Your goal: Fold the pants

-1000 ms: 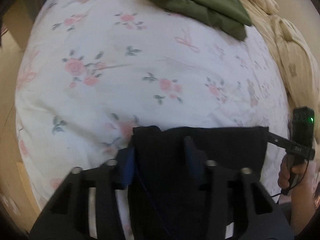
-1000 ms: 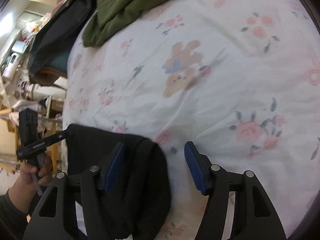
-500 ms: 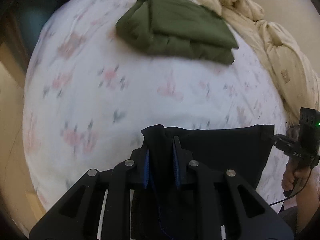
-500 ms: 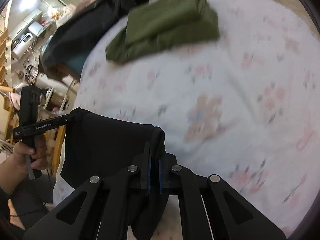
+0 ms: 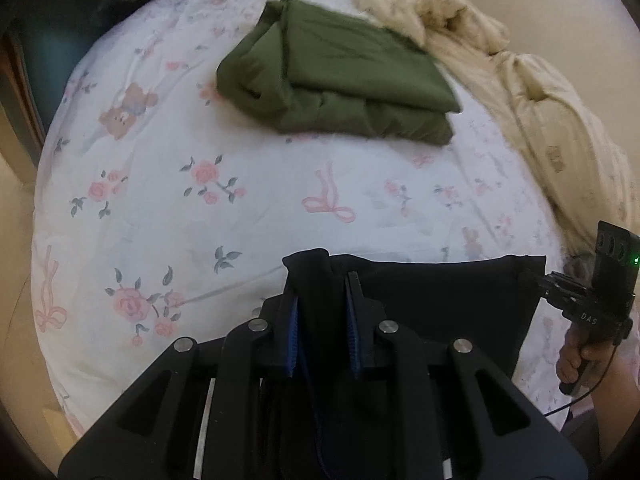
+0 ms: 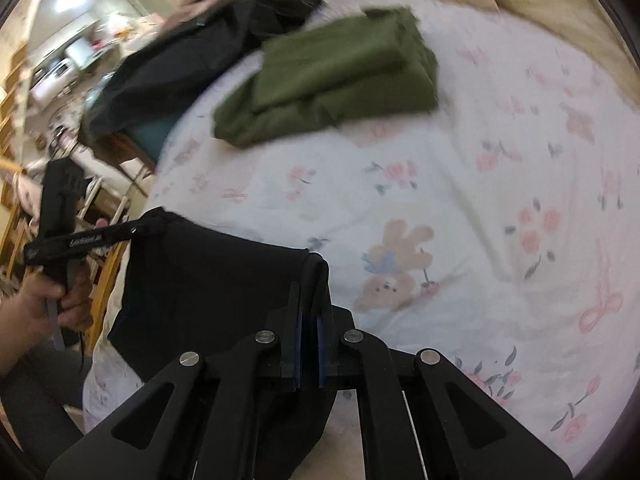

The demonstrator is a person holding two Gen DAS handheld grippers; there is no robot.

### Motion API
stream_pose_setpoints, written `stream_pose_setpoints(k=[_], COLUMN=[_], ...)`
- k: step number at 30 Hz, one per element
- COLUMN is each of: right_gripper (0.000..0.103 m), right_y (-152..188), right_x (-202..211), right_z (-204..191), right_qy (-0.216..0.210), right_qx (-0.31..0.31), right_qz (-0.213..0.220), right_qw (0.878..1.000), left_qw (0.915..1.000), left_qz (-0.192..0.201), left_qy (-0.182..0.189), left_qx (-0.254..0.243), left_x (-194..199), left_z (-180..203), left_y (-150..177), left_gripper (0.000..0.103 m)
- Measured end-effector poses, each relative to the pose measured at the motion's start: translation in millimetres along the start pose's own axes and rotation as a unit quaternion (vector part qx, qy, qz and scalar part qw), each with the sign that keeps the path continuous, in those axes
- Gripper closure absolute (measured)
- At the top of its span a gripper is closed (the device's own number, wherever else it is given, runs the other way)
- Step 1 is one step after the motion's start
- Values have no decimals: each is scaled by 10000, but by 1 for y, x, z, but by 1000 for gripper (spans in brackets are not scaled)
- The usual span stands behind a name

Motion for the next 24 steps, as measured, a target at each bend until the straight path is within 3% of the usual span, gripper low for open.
stream_pose_setpoints(k=[6,9,12,14,18,22,23,24], right_gripper=[99,99,99,99,99,99,99,99], right_y=[13,21,30,38,39,32,32,32], right_x=[33,43,48,53,57,54,54,54], right_z=[-26,-36,-44,-46,-56,-59,-60,-60], right_qy=[-110,-204,-181,-210,-160,-174,-189,-208], right_qx=[767,876,1091,1154,1263,1222,1253,1272], right_qz=[284,390,369,338,420,479,478,468], right_qw=[9966,9952,9932,9925,9910,9912,9908,9905], left_qw=[9984,9974,9966,9959,9971,9991,9995,9997], left_qz=[310,424,609,685,572,253,87,-48], left_qy=[359,357,207,322,309,288,204,119], left_qx=[-317,-467,-522,-497,-405,173,246,207], left_x=[30,43,58,68,66,52,47,42], left_z=[11,14,8,5,5,-7,-10,-10], left_y=[11,16,19,22,26,22,17,15], left_gripper=[86,87,94,95,95,93,91,78])
Point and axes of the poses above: each gripper's, at about its wrist camera, not at the fingertips, and x roughly against the way its jaws point, z to its right, y to its underside, the point moved 8 cm from there along -x, roughly the way its jaws point, and after that the axes turned 10 degrees about y, right-handed, at the moved point
